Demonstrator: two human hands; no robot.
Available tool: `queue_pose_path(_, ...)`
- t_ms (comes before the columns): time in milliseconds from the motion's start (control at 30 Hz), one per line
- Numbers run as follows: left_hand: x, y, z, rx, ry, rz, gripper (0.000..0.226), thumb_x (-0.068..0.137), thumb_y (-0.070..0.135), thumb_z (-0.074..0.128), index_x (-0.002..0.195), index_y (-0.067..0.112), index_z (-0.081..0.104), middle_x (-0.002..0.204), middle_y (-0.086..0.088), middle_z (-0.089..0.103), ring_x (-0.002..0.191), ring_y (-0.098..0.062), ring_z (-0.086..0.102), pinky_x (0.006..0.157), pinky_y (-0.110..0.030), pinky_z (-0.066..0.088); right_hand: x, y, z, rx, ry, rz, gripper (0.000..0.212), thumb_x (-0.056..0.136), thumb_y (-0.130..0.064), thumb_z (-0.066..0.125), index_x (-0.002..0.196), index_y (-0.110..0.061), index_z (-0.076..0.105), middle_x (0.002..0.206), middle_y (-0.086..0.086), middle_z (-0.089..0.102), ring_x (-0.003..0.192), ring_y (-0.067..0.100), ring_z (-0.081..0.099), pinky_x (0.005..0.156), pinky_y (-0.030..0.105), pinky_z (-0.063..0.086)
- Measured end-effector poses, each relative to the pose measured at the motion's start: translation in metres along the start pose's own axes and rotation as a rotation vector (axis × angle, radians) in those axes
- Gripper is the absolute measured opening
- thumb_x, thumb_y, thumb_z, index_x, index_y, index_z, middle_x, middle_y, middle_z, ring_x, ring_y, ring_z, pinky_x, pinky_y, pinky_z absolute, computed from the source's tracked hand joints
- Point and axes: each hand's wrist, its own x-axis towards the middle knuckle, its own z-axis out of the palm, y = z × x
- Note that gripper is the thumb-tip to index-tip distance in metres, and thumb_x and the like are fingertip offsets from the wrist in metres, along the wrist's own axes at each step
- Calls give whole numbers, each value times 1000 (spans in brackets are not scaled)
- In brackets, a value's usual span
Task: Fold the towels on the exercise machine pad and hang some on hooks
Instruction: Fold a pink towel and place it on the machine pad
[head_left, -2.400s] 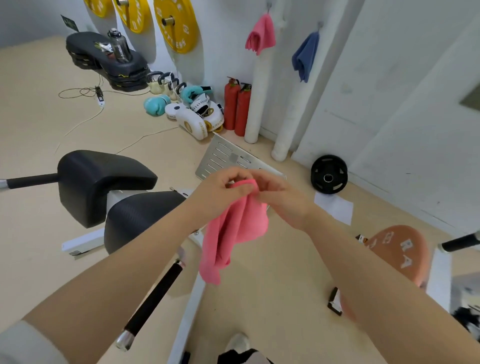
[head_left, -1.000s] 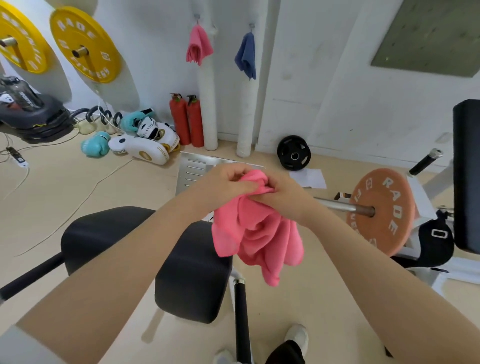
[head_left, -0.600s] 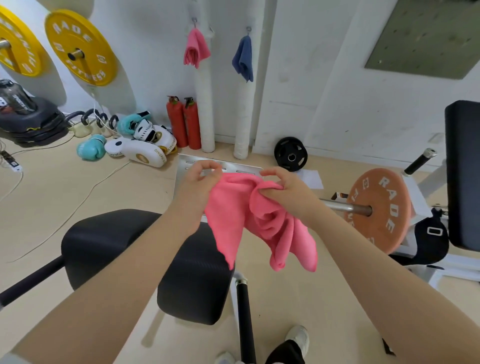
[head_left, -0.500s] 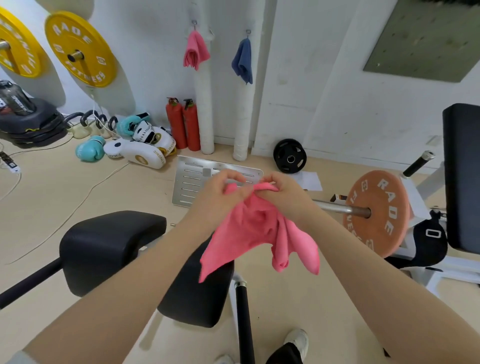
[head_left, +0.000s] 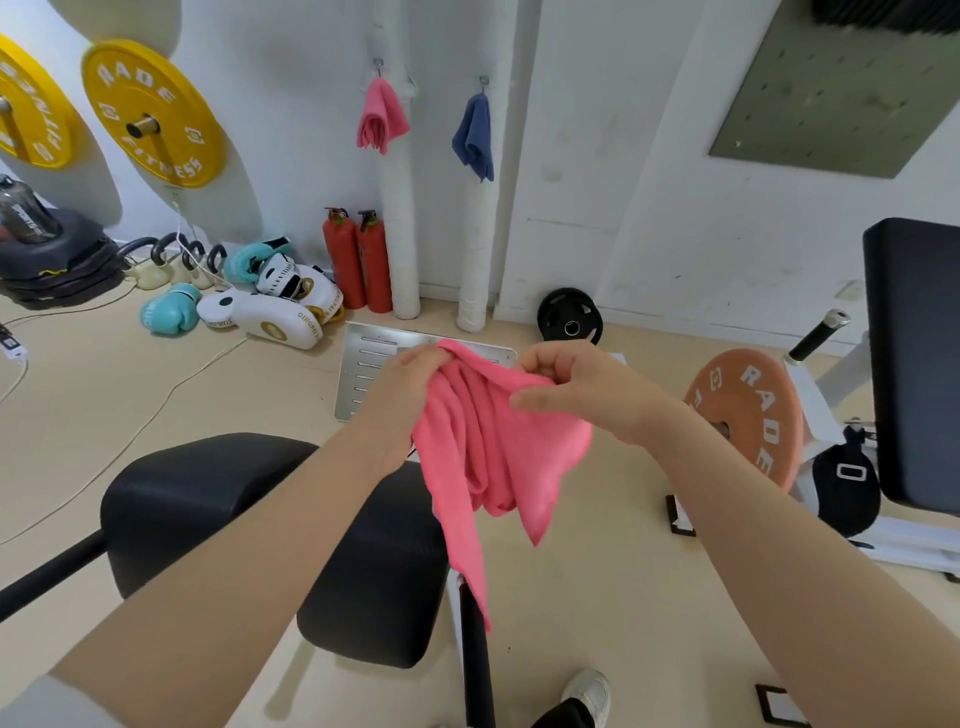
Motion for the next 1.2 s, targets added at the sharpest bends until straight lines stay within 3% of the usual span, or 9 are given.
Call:
queue_pose_path(200,24,-9,-11,-169,149,-217,20,87,33,55,79,17,63,95,-7,65,91,-21,59,90,-38,48,-13,-4,-12,27,-102,75,23,89,-4,57,69,-16,54,51,-18,54,47,-4,48,48,6,35)
queue_pose_path(300,36,-19,-19,-224,167,-287,22,89,31,53,75,16,60,84,-3,62,83,-19,59,77,-33,49,-17,-3,-13,68,-43,42,24,90,-1,52,71,-14,54,47,-17,52,44,-4,46,46,6,34)
queue_pose_path(400,39,-28,-18,-100,155,-303,17,91,22,51,76,13,54,77,-4,56,70,-19,55,63,-29,46,-14,3,-8,126,46,13,19,91,-1,52,81,-16,59,57,-12,57,50,0,49,54,12,41)
queue_pose_path(500,36,-31,-14,-73,118,-281,12,89,12,53,80,8,60,79,-6,58,74,-21,56,66,-30,44,-14,7,-10,233,184,21,29,90,1,51,102,-25,58,57,-2,50,49,7,46,53,18,40)
queue_pose_path(633,22,-17,-3,-122,109,-195,14,90,12,46,84,10,59,78,-5,54,70,-16,52,64,-28,43,-20,4,-13,318,154,25,24,88,4,48,85,-15,62,51,-4,54,44,7,49,51,18,44)
queue_pose_path(767,1,5,6,-220,-90,-119,23,79,8,41,89,11,62,87,-11,53,71,-20,51,63,-29,44,-24,-9,-8,353,-30,-29,15,82,-4,56,79,-14,67,64,1,67,59,11,65,60,20,53)
queue_pose_path(900,-15,22,17,-220,-401,18,30,87,1,38,102,14,61,90,-13,54,79,-21,54,68,-28,48,-27,-20,-2,399,-268,-137,25,83,9,49,100,-4,62,88,6,74,90,15,70,87,25,53)
queue_pose_path(1033,-29,27,28,-391,-495,76,27,91,8,45,110,20,60,79,-3,60,69,-12,61,64,-21,54,-27,-24,1,315,-164,-185,29,84,16,49,97,-6,63,87,4,74,90,14,70,89,24,52)
queue_pose_path(1200,-34,21,29,-577,-535,38,27,78,12,54,103,19,61,85,-3,62,71,-12,66,70,-23,56,-33,-23,1,381,-120,-246,28,82,3,49,100,-12,64,90,3,74,93,14,68,90,27,52)
